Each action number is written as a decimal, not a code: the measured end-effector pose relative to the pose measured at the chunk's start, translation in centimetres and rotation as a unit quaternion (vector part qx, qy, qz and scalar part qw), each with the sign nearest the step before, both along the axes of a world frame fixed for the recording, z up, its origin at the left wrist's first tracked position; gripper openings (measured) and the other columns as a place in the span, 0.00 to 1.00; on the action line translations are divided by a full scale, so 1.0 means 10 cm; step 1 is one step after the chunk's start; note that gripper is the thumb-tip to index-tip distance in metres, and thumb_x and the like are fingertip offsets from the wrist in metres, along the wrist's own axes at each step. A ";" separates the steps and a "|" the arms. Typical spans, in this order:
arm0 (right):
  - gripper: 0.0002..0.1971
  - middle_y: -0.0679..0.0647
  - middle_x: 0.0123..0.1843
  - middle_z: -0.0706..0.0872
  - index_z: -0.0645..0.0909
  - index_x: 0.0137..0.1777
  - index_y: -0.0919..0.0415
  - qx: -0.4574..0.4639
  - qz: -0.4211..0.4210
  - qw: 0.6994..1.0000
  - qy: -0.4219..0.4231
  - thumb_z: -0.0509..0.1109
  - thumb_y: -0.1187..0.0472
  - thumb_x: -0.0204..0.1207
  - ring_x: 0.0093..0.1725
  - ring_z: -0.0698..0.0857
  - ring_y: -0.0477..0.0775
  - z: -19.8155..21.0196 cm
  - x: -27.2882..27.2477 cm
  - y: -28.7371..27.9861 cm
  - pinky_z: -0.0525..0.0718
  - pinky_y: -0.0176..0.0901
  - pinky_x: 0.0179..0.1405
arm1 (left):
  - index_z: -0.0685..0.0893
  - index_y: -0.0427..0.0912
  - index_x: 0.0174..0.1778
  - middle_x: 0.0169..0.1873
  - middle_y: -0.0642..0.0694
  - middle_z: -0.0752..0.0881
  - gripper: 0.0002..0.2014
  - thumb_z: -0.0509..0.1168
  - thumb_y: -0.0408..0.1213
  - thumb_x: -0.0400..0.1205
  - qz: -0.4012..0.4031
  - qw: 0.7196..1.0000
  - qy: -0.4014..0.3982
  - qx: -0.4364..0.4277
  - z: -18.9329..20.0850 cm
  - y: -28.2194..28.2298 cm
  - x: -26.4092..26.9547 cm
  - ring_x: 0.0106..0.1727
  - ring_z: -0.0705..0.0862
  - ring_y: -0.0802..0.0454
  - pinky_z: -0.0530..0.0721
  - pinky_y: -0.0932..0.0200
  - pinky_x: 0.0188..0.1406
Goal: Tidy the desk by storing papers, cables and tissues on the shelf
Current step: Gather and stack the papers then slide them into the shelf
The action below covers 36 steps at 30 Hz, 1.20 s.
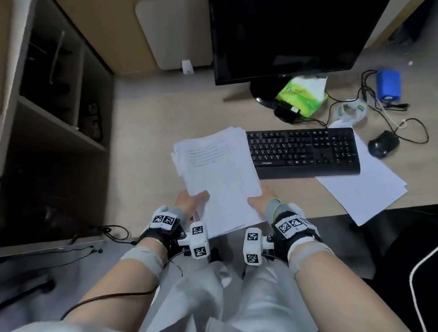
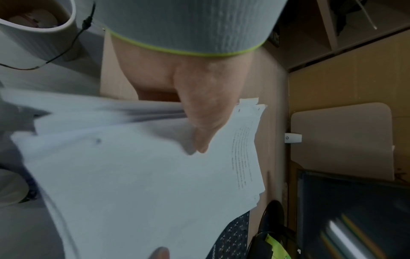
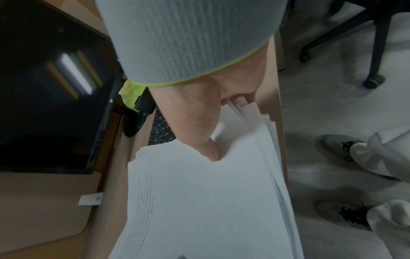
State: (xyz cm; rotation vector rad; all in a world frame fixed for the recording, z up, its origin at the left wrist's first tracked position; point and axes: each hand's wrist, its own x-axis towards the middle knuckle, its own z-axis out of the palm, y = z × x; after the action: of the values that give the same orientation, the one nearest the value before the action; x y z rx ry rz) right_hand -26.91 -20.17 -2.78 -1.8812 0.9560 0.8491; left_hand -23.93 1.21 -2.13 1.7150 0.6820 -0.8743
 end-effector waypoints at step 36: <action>0.10 0.50 0.35 0.81 0.82 0.40 0.62 0.076 -0.075 0.960 -0.258 0.71 0.78 0.67 0.41 0.80 0.52 0.74 0.79 0.53 0.77 0.34 0.28 | 0.81 0.32 0.50 0.39 0.42 0.83 0.14 0.66 0.16 0.71 0.118 0.954 -0.269 0.060 0.64 0.50 0.41 0.37 0.78 0.49 0.77 0.68 0.26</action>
State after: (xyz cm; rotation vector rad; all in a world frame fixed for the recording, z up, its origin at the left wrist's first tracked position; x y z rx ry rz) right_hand -18.97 -14.86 4.66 -1.7448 0.6723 0.3017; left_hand -19.82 6.21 4.32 1.8259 0.5566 -0.1809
